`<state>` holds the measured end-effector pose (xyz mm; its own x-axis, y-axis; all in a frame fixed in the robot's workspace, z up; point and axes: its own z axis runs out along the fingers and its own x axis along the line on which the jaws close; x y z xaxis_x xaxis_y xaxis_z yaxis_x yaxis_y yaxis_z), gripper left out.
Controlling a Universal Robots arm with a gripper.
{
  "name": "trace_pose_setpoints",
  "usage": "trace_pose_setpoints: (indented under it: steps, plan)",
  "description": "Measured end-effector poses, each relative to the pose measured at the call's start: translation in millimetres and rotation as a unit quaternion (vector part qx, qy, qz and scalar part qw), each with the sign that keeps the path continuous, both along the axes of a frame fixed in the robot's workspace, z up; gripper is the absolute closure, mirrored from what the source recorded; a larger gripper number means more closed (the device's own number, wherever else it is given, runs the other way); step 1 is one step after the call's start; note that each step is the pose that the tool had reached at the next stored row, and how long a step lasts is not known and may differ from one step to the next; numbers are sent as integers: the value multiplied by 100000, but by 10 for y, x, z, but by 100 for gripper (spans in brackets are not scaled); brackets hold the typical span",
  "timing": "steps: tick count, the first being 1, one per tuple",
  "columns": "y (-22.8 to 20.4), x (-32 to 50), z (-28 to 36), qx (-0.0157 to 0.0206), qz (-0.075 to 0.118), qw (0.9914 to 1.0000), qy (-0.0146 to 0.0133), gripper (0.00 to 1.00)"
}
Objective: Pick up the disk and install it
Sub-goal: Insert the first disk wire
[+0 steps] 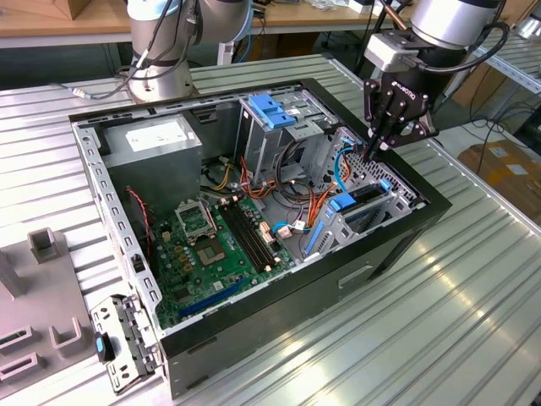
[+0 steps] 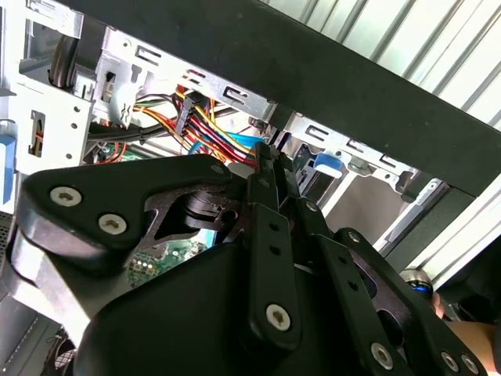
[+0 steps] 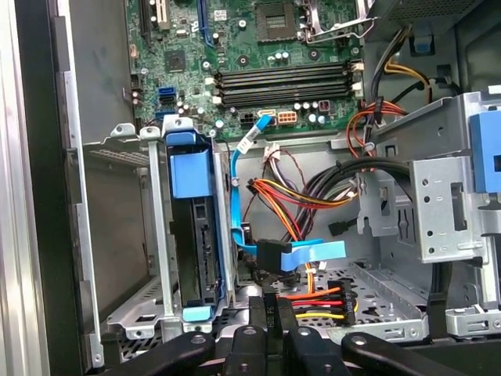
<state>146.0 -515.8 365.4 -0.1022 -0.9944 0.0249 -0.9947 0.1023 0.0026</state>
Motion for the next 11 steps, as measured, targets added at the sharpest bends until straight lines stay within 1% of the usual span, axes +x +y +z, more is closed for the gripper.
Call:
trace_pose_setpoints:
  steps: [3, 6, 8, 11]
  plan:
    - [0, 0, 0, 2, -283, 100000, -1, 83]
    - [0, -3, 0, 2, -1772, 99984, 0, 83]
    - [0, -3, 0, 5, -3034, 99954, -1, 83]
    - [0, -3, 1, -5, -4403, 99903, -1, 83]
